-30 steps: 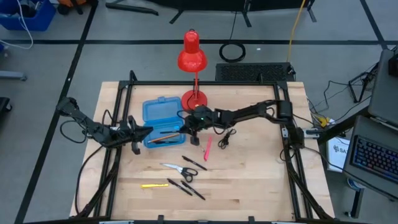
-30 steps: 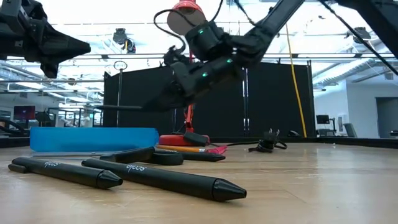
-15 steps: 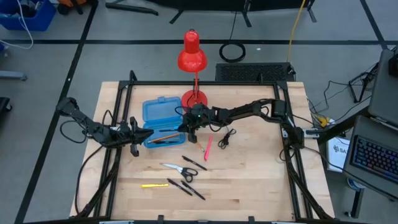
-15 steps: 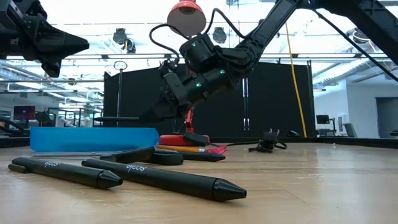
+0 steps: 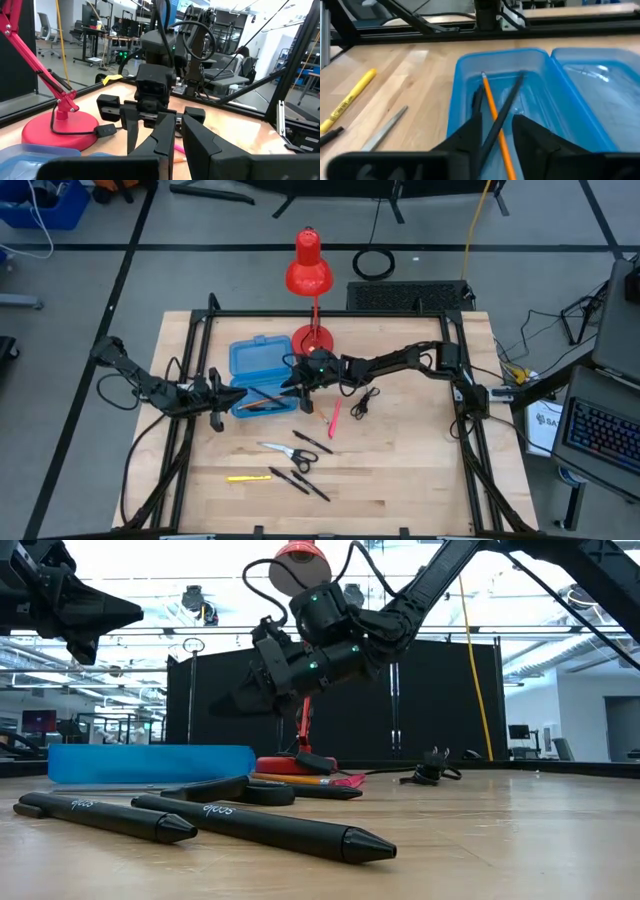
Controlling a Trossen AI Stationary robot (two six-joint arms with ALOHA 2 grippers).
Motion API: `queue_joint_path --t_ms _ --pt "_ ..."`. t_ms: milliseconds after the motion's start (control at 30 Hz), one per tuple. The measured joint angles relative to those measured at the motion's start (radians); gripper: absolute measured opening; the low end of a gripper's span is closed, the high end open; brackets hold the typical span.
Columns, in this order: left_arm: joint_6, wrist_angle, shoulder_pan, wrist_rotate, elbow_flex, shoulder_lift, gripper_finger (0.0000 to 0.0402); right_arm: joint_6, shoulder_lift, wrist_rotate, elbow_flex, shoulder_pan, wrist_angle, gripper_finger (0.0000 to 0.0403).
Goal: Pick & place school supplies into a supply box
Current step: Put the black pen into the blue supply box
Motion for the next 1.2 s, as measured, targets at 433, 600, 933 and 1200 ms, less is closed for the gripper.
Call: queue_joint_path --t_ms 433,600,933,1200 --pt "-0.052 -0.027 0.000 0.003 -0.001 0.000 0.0037 0.015 -0.005 -0.001 0.000 0.054 0.004 0.0159" --pt "-0.098 -0.074 0.000 0.003 -0.001 0.000 0.0037 0.040 -0.008 0.001 0.000 0.087 -0.006 0.0146" --pt "-0.158 -0.104 0.000 0.057 -0.001 0.000 0.0037 0.069 -0.086 0.053 -0.001 0.166 -0.204 0.0122" --pt "-0.158 -0.104 0.000 0.069 -0.001 0.000 0.0037 0.085 -0.162 0.226 -0.079 0.249 -0.238 0.0081"
